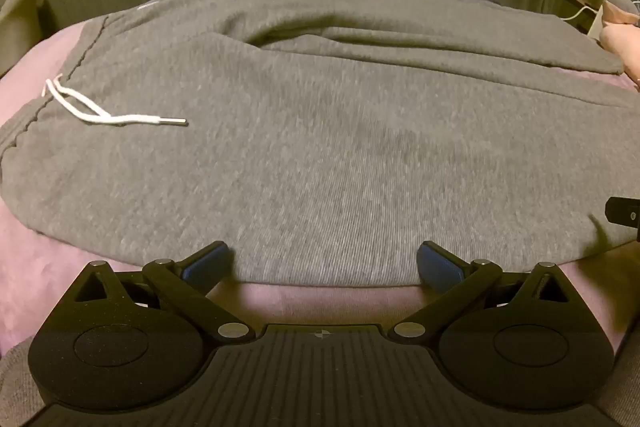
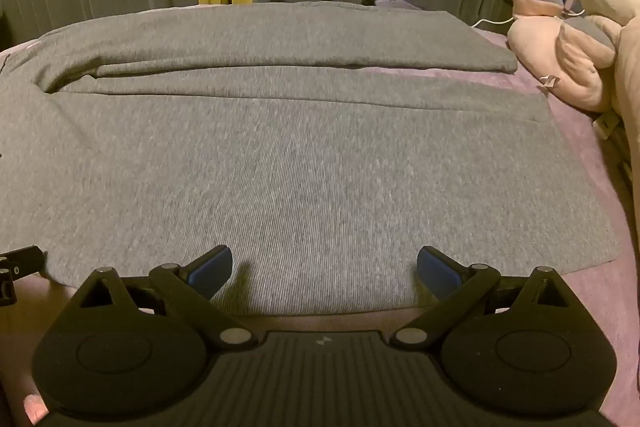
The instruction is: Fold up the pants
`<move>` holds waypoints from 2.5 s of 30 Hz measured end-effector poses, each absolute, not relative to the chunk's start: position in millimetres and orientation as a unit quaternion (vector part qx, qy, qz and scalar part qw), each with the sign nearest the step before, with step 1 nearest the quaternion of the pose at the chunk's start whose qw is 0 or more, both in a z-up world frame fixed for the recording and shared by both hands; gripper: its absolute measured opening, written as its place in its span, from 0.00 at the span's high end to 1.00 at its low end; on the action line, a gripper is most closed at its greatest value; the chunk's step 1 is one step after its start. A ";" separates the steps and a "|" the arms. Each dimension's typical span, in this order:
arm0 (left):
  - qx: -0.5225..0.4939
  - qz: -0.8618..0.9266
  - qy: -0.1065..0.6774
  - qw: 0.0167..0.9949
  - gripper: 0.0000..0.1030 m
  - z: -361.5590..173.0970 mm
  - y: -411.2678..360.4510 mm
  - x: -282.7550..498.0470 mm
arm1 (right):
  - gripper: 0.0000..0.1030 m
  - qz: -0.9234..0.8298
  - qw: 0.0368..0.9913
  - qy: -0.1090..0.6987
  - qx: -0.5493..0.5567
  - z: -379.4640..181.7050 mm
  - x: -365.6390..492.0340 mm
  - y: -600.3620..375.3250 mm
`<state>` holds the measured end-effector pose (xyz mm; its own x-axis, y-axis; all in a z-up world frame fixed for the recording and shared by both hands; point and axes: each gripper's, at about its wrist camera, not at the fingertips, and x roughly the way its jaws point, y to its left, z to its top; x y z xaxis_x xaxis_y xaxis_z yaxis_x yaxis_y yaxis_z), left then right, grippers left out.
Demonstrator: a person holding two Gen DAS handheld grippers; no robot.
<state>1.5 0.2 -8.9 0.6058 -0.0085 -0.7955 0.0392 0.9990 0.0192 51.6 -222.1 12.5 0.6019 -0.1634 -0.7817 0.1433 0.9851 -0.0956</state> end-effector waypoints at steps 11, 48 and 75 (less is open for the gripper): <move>0.016 -0.013 0.448 0.894 0.00 -9.6 -0.7 3.4 | 0.04 -0.086 0.894 0.440 -0.012 12.8 53.1 -221.7; 0.016 -0.015 0.456 0.890 0.00 -12.8 -2.2 6.8 | 0.04 -0.085 0.893 0.441 -0.015 11.2 52.6 -221.1; 0.012 -0.022 0.457 0.889 0.00 -11.1 -2.9 11.2 | 0.04 -0.086 0.871 0.483 0.018 4.3 60.5 -232.9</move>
<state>11.2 -2.9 -11.1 0.5821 -0.0282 -0.8126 0.0493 0.9988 0.0006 60.5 -232.9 4.3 0.5185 -0.1322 -0.8448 0.1670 0.9846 -0.0516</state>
